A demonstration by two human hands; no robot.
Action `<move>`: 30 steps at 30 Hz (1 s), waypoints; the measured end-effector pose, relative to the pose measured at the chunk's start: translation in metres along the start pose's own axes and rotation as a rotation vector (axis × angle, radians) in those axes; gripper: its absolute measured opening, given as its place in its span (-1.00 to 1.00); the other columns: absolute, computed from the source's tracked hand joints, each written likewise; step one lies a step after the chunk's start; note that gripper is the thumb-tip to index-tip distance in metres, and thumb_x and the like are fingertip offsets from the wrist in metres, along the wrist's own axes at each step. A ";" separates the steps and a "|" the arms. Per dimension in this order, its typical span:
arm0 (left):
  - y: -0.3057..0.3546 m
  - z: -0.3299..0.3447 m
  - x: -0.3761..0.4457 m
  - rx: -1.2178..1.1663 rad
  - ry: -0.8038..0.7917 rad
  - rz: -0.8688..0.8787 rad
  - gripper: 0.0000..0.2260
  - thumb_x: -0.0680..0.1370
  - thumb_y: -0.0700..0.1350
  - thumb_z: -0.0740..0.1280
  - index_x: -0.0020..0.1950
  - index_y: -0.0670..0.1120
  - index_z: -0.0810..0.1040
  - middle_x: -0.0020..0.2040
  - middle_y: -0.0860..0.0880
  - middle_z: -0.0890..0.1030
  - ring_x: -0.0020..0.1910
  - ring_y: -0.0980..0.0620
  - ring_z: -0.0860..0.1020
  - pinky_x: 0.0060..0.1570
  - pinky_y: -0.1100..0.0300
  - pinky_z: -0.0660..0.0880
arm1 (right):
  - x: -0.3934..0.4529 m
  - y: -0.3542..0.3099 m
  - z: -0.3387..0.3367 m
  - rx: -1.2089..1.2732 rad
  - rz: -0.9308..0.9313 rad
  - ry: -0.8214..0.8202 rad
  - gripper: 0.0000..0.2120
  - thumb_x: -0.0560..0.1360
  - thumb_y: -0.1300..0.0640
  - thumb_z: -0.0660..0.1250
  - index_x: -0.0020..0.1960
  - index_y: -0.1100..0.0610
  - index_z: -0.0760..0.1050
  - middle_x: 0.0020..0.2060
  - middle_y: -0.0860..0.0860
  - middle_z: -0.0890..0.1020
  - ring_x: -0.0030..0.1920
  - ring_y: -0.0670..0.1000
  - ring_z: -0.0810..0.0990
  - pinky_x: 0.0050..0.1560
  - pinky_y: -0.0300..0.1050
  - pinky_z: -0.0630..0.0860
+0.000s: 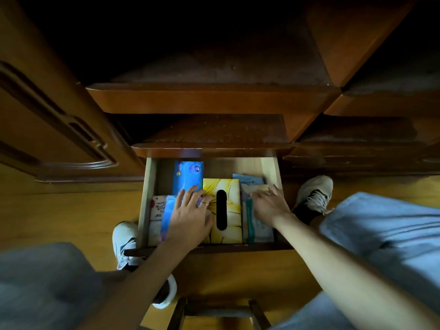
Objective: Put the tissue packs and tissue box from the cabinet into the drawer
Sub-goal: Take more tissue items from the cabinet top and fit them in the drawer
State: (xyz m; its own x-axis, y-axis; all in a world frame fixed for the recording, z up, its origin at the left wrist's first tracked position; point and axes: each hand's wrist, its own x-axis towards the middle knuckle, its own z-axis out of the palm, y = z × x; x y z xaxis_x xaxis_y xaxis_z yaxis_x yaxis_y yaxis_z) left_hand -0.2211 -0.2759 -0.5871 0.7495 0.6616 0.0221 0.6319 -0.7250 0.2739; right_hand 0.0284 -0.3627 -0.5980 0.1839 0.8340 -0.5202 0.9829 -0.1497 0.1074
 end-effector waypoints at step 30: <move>-0.025 0.009 -0.056 0.148 -0.201 0.122 -0.23 0.45 -0.09 0.52 0.59 0.03 0.23 0.51 -0.09 0.37 0.55 -0.14 0.25 0.44 -0.24 0.32 | -0.066 -0.050 0.005 0.013 -0.279 0.123 -0.56 0.65 -0.17 0.24 0.49 -0.11 0.37 0.39 -0.12 0.54 0.40 0.00 0.47 0.24 0.01 0.47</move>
State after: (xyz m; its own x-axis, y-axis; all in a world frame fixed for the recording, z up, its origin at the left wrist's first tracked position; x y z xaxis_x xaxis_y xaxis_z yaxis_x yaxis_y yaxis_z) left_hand -0.2771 -0.2970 -0.6035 0.8363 0.5274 -0.1495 0.5458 -0.8266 0.1374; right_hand -0.0331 -0.4134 -0.5733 -0.0958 0.9019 -0.4213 0.9954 0.0887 -0.0364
